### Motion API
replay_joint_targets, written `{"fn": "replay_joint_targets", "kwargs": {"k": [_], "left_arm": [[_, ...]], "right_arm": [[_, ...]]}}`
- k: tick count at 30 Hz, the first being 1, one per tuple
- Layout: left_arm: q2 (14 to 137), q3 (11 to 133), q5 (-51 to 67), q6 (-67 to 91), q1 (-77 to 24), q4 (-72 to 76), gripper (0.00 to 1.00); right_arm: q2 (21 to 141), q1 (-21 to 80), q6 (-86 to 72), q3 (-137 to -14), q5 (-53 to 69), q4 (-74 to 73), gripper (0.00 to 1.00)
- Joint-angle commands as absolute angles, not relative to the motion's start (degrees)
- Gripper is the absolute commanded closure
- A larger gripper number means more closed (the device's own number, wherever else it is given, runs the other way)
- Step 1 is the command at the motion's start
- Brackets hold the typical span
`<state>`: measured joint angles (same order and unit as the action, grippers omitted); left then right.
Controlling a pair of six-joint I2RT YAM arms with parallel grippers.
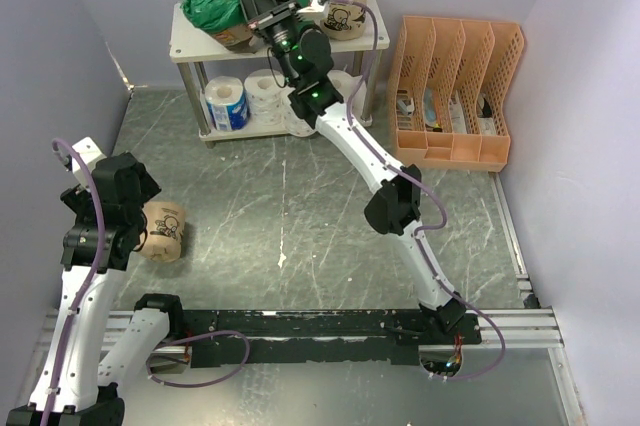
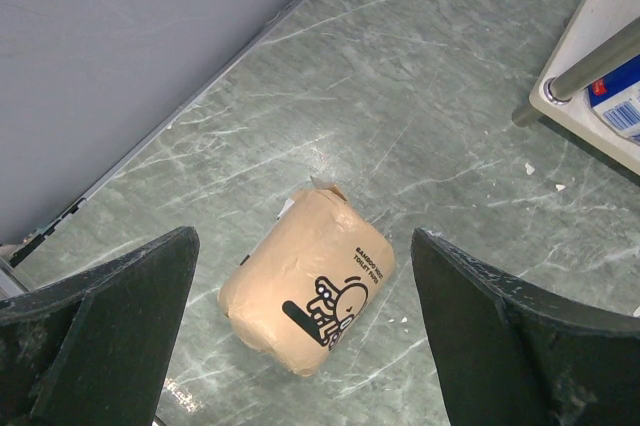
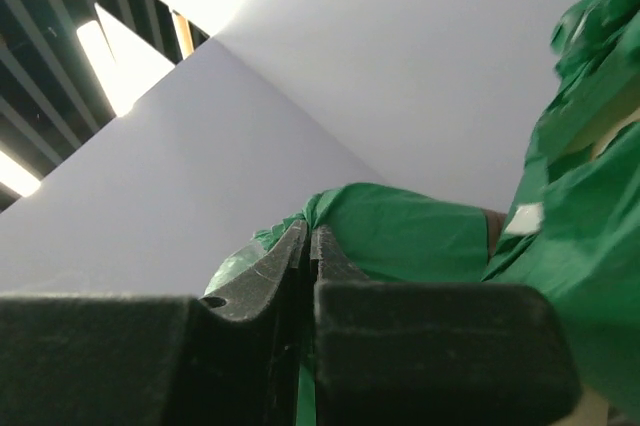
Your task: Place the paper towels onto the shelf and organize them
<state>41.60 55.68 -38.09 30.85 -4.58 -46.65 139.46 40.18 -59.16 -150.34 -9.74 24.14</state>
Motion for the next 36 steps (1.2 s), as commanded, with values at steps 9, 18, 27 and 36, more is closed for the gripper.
{"fn": "replay_joint_targets", "kwargs": {"k": [9, 18, 27, 36], "left_arm": [[41.62, 55.42, -37.86, 30.32, -4.04, -45.26, 0.0], [41.7, 55.32, -37.83, 30.24, -3.99, -45.05, 0.0], [42.84, 55.1, -30.73, 26.26, -3.69, -42.81, 0.0], [37.92, 54.24, -18.78, 18.59, -3.78, -39.62, 0.0]], "right_arm": [[138.95, 36.53, -59.59, -150.15, -12.41, 29.12, 0.88], [137.54, 36.13, -52.56, -150.49, -10.8, 33.55, 0.62], [129.76, 34.02, -41.08, -149.75, -0.8, 23.85, 0.0], [108.62, 34.13, -10.04, -132.4, 25.59, -10.91, 0.0]]}}
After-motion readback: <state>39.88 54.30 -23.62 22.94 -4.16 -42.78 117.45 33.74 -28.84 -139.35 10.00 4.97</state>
